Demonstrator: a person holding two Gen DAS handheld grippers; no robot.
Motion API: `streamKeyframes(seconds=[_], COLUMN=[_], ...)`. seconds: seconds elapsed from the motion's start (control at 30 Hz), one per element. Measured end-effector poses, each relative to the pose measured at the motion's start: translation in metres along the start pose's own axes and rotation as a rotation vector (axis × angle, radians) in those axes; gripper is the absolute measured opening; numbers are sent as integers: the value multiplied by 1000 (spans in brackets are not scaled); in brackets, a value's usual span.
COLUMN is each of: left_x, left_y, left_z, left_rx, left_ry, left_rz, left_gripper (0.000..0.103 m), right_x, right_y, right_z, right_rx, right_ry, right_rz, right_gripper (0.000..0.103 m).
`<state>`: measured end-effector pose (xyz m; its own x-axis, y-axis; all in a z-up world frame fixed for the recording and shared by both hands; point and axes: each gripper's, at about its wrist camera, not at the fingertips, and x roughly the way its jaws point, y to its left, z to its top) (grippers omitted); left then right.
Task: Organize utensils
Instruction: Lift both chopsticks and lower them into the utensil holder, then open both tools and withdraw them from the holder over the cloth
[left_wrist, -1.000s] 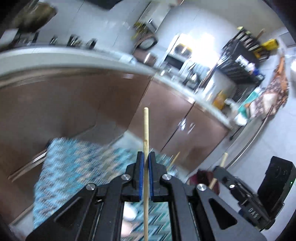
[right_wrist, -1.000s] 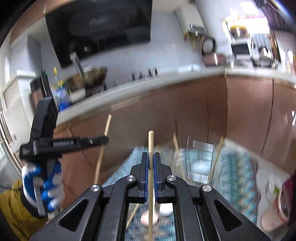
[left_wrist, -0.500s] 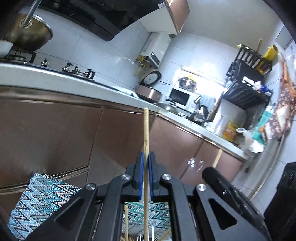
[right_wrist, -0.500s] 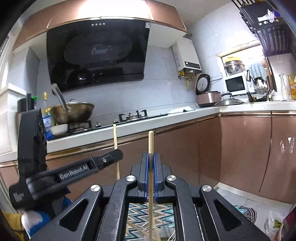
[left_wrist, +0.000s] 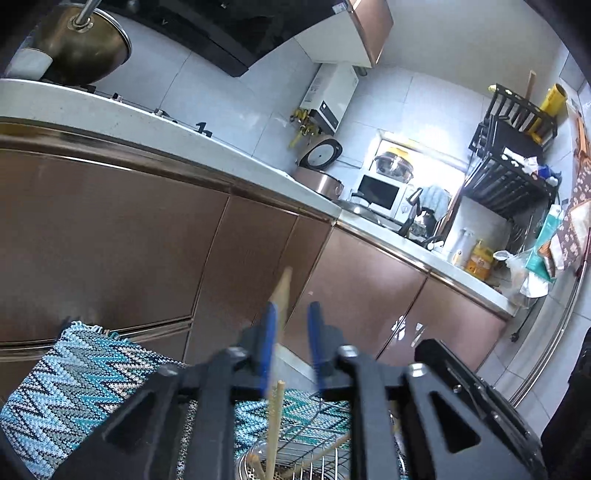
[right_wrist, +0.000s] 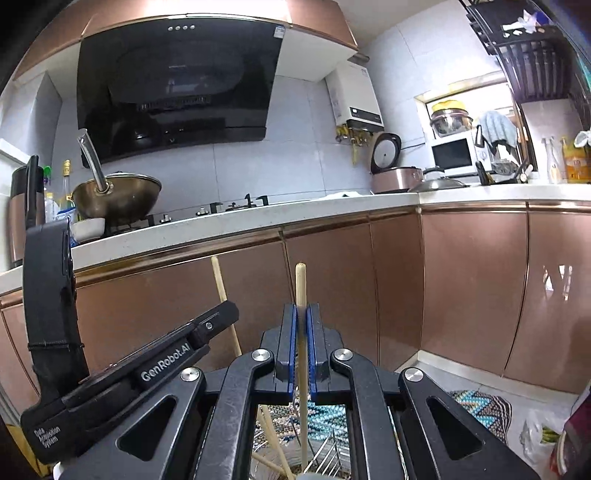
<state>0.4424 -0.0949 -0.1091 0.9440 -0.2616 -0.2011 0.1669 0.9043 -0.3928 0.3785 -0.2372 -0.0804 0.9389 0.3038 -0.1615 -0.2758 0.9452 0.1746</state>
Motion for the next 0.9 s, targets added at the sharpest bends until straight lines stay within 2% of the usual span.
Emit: streamKeyframes(seconds=[0.03, 0.1, 0.2, 0.4, 0.57, 0.9], left_x=[-4, -18, -39, -102, -152, -251], left_y=[0, -1, 0, 6, 15, 34], left_z=[2, 8, 19, 51, 65, 77], left_rx=[-3, -3, 3, 21, 48, 48], left_ry=[-3, -6, -18, -51, -21, -12], left_rz=[-6, -9, 5, 62, 114, 162], left_gripper=[30, 31, 33, 43, 43, 44], right_x=[-2, -9, -26, -74, -116, -187], right_y=[0, 2, 8, 21, 37, 84], right_z=[1, 2, 9, 28, 40, 41], right_rx=[1, 8, 2, 8, 7, -53], right_ry=[0, -2, -11, -61, -81, -58], right_rz=[-5, -12, -25, -71, -93, -40], right_gripper=[17, 26, 27, 42, 46, 47])
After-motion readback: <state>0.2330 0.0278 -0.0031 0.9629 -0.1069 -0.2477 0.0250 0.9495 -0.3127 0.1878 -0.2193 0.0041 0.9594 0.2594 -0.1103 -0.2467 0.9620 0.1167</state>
